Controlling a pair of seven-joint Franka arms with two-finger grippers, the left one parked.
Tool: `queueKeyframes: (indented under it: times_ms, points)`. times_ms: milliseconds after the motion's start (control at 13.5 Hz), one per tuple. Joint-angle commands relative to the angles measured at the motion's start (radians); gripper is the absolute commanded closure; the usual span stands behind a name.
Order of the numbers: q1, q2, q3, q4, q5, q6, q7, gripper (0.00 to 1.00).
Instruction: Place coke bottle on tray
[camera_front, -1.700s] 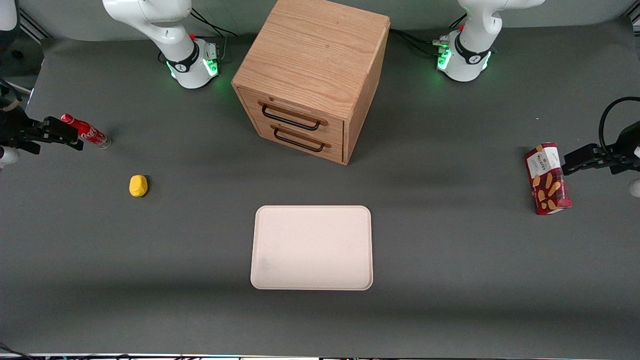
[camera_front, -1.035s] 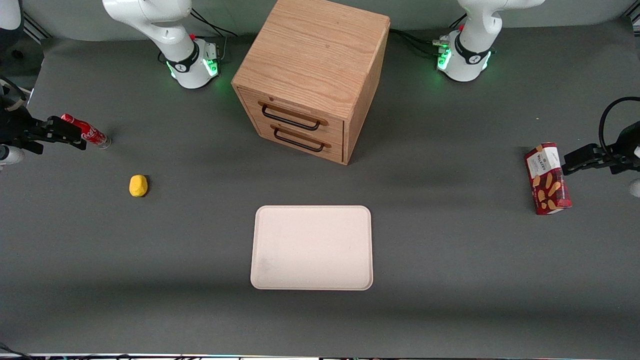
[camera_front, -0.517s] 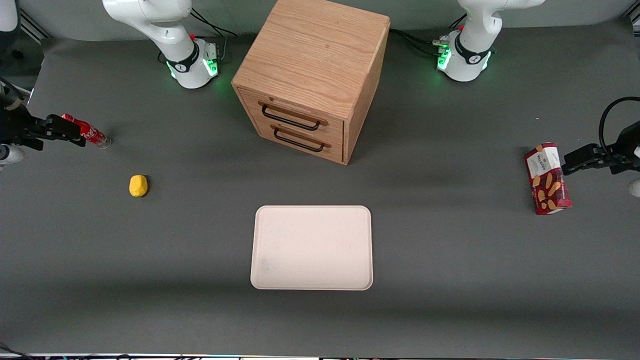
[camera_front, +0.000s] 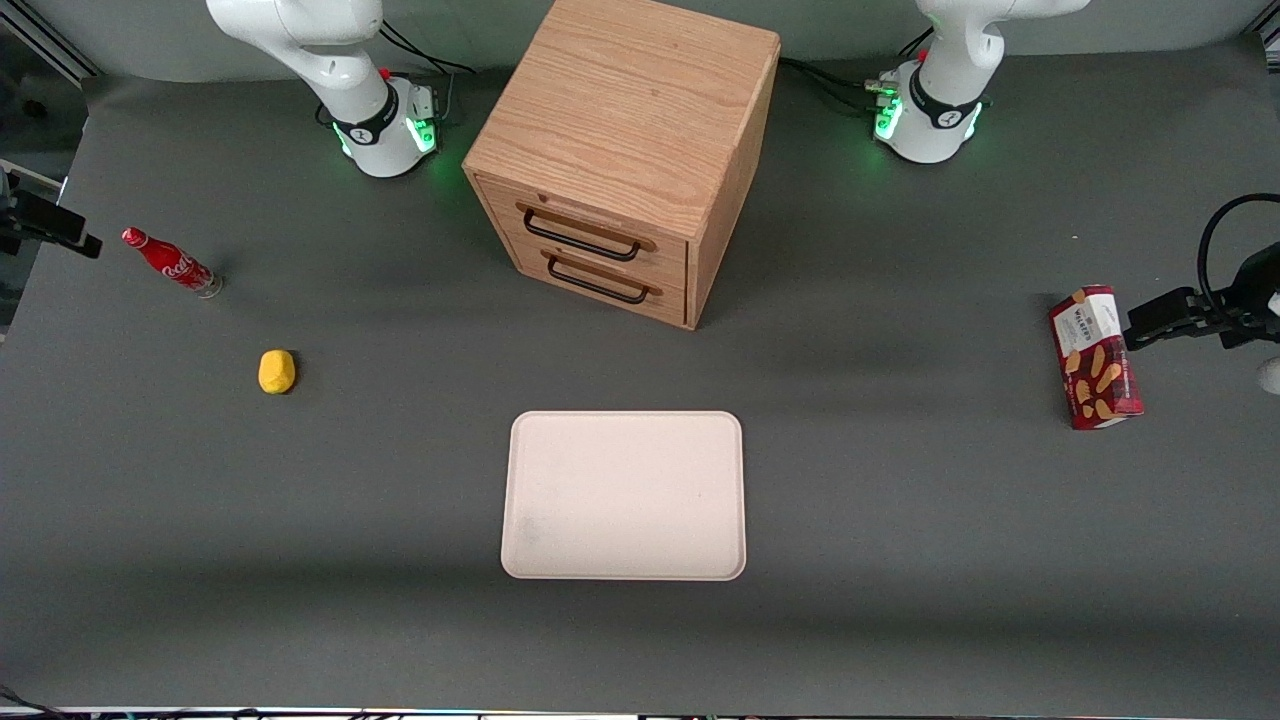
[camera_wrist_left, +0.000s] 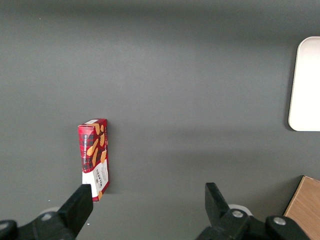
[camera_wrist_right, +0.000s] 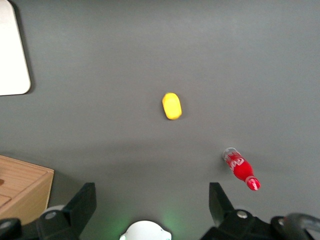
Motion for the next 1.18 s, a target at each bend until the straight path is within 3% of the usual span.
queueKeyframes:
  times_ms: [0,813,1109]
  points:
    - [-0.027,-0.090,-0.057,-0.094,-0.037,0.027,-0.121,0.00]
    - [-0.039,-0.263,-0.313,-0.236,-0.150,0.046,-0.361,0.00]
    - [-0.033,-0.332,-0.347,-0.298,-0.193,0.038,-0.376,0.00]
